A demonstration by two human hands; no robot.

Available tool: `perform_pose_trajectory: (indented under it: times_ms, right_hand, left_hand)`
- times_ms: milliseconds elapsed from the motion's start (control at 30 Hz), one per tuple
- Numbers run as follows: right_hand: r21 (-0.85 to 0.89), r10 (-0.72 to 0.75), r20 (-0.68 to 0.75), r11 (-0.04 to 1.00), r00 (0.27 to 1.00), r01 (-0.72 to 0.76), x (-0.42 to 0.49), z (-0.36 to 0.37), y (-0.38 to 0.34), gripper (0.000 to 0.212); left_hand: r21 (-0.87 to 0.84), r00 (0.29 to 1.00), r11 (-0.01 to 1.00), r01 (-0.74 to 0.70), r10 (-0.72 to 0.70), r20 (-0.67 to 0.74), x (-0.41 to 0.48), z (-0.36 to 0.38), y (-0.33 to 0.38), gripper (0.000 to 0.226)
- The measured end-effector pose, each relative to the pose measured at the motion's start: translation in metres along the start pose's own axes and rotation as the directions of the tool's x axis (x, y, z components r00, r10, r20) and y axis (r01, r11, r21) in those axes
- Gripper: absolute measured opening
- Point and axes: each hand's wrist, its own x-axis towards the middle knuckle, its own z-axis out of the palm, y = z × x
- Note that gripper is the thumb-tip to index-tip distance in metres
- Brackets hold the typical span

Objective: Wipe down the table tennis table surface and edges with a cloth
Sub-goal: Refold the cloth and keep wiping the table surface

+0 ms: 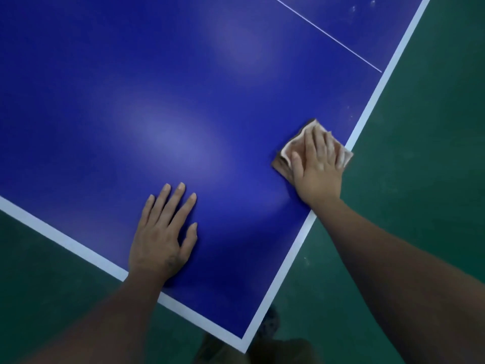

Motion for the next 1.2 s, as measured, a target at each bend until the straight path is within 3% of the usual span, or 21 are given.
perform_pose_trajectory:
  times_ms: [100,233,333,433,667,867,967,1200]
  right_hand:
    - [0.031,0.022,-0.026,0.999,0.999,-0.022,-0.005,0.002,-0.006,0.07]
    - [0.027,-0.064,-0.055,0.997,0.996,0.066,-0.06,0.008,-0.015,0.07]
    - [0.032,-0.131,-0.022,0.991,0.991,0.132,-0.055,0.007,-0.002,0.069]
    - [0.013,-0.184,-0.043,0.983,0.982,0.185,-0.013,0.001,0.019,0.068]
    - [0.012,-0.204,-0.077,0.979,0.976,0.206,0.095,-0.01,0.059,0.069]
    - [0.024,-0.216,-0.083,0.976,0.973,0.219,0.167,-0.017,0.08,0.069]
    - [0.023,-0.235,-0.089,0.971,0.968,0.238,0.205,-0.02,0.092,0.069]
    - [0.021,-0.303,-0.069,0.952,0.951,0.305,0.31,-0.032,0.116,0.07]
  left_hand:
    - [0.011,1.0,1.0,0.004,-0.004,0.012,0.002,-0.001,-0.002,0.065]
    - [0.051,1.0,0.999,0.018,-0.018,0.015,-0.003,-0.002,0.005,0.063]
    - [0.074,0.992,0.989,0.13,-0.129,-0.018,0.009,0.003,0.028,0.06]
    - [-0.02,0.964,0.967,0.255,-0.255,-0.067,0.052,0.014,0.08,0.059]
    - [-0.18,0.93,0.925,0.336,-0.355,-0.09,0.197,0.046,0.183,0.059]
    - [-0.058,0.897,0.901,0.43,-0.434,-0.087,0.296,0.081,0.225,0.063]
    - [0.044,0.884,0.886,0.461,-0.453,-0.117,0.308,0.094,0.228,0.068]
    - [0.105,0.876,0.87,0.481,-0.473,-0.096,0.312,0.096,0.232,0.07]
